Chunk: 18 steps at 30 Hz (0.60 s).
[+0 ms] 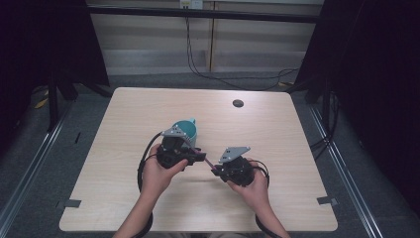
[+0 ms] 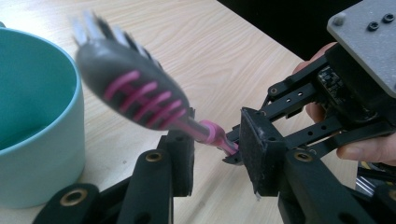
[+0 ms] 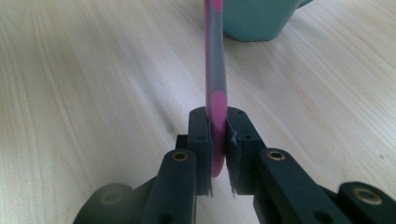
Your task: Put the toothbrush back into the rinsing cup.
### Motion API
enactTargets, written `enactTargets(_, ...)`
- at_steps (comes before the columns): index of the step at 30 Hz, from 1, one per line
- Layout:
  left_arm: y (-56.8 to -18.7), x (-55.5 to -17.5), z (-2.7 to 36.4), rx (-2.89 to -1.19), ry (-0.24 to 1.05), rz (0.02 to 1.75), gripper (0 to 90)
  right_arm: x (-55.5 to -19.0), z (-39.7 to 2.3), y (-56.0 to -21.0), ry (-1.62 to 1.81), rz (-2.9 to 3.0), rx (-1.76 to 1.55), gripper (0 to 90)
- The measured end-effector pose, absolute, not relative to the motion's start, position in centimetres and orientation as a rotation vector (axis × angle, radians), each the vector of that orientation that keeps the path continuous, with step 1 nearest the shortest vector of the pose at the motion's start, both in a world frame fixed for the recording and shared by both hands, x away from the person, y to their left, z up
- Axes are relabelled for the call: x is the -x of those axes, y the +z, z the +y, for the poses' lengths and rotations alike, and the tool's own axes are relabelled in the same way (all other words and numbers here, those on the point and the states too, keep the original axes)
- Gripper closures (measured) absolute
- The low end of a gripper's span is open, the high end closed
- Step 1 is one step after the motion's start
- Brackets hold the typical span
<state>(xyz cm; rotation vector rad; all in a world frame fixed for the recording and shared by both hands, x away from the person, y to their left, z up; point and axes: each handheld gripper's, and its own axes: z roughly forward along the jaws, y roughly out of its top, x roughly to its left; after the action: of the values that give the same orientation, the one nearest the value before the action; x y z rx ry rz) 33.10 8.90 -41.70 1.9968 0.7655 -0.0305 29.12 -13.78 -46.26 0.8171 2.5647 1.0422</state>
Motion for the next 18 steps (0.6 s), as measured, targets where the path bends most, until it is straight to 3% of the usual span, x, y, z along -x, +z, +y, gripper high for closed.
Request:
enactTargets(4, -41.62, -33.21, 9.06, -1.967, -0.056, 0.769, 77.6, -29.03, -13.81, -46.31, 1.045, 2.567, -0.822, 81.5)
enactTargets(18, -41.31, -33.10, 8.78, -1.939, -0.055, 0.773, 80.0, -28.88, -12.91, -46.72, 1.083, 2.587, -0.827, 77.6)
